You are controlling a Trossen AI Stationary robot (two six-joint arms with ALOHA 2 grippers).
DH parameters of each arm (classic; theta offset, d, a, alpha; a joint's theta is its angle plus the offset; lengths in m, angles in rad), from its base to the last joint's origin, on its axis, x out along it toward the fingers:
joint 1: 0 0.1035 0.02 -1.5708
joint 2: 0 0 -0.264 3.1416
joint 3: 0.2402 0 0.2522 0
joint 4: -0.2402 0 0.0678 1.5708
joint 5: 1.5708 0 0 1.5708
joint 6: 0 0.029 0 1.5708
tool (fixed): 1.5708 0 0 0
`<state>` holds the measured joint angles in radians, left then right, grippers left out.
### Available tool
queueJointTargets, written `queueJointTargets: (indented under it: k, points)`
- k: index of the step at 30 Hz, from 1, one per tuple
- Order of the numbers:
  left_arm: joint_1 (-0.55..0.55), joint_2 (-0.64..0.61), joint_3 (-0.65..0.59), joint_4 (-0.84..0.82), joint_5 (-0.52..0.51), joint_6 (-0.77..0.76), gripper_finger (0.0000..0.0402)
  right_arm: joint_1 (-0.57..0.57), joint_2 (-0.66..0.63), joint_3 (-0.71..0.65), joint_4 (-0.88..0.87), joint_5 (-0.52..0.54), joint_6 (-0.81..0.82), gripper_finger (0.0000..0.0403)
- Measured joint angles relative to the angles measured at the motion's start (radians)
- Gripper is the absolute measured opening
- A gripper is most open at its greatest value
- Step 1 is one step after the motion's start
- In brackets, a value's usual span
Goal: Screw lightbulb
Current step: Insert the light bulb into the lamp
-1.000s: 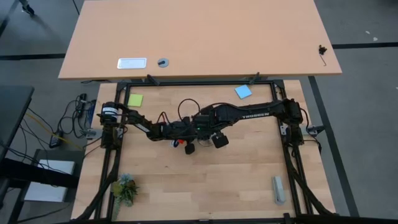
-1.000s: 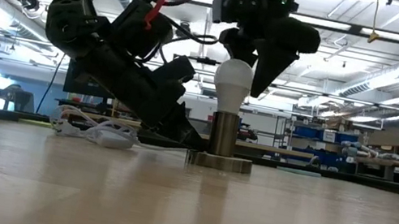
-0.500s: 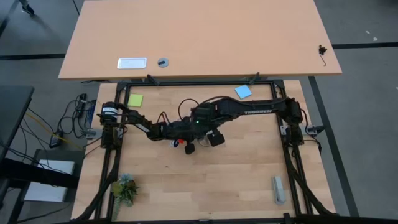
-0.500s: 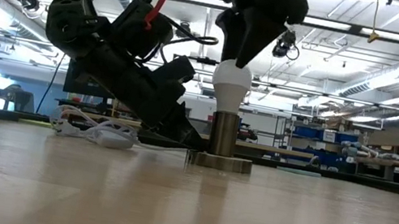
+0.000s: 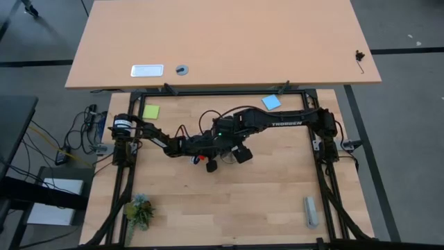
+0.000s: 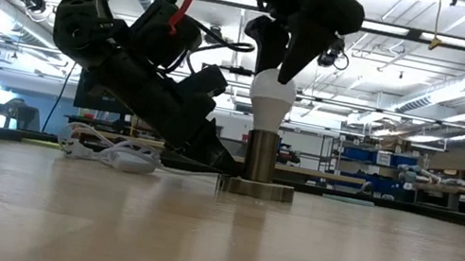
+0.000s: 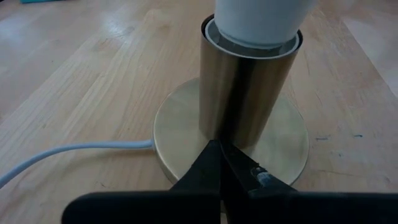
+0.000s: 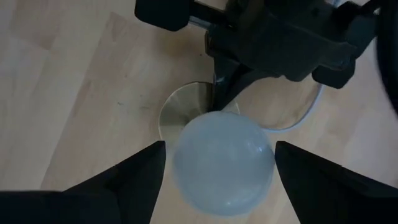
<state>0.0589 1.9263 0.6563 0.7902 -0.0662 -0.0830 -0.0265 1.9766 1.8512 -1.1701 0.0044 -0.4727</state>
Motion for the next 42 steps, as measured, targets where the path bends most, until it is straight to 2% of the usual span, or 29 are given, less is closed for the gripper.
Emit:
queueJointTargets:
  k: [11, 15, 18, 21, 24, 27, 33, 38, 42]
  points:
    - [0.0, 0.0, 0.0, 0.0, 0.002, 0.0, 0.0, -0.005, 0.0, -0.05, 0.035, 0.006, 0.0, 0.0309]
    - [0.0, 0.0, 0.0, 0.0, 0.002, 0.0, 0.0, -0.008, 0.0, -0.05, 0.035, 0.007, 0.062, 0.0298]
    - [0.0, 0.0, 0.0, -0.002, 0.001, 0.0, 0.0, -0.01, 0.0, -0.05, 0.036, 0.028, 0.214, 0.0286]
    - [0.0, 0.0, 0.0, -0.002, 0.001, 0.0, 0.0, -0.014, 0.0, -0.051, 0.036, 0.048, 0.462, 0.0283]
    - [0.0, 0.0, 0.0, -0.002, 0.0, 0.0, 0.0, -0.025, 0.0, -0.051, 0.037, 0.022, 0.733, 0.0288]
    - [0.0, 0.0, 0.0, -0.002, 0.001, 0.0, 0.0, -0.026, 0.0, -0.052, 0.049, 0.005, 0.821, 0.0296]
    - [-0.001, 0.0, 0.0, -0.001, 0.001, 0.0, 0.0, -0.022, 0.0, -0.053, 0.063, -0.006, 0.656, 0.0323]
    - [0.0, 0.0, 0.0, -0.001, 0.001, 0.0, 0.0, -0.016, -0.007, 0.001, 0.019, -0.005, 0.393, 0.0339]
    - [0.0, 0.0, 0.0, -0.002, 0.001, 0.0, 0.0, -0.002, -0.007, 0.043, 0.014, -0.001, 0.255, 0.0344]
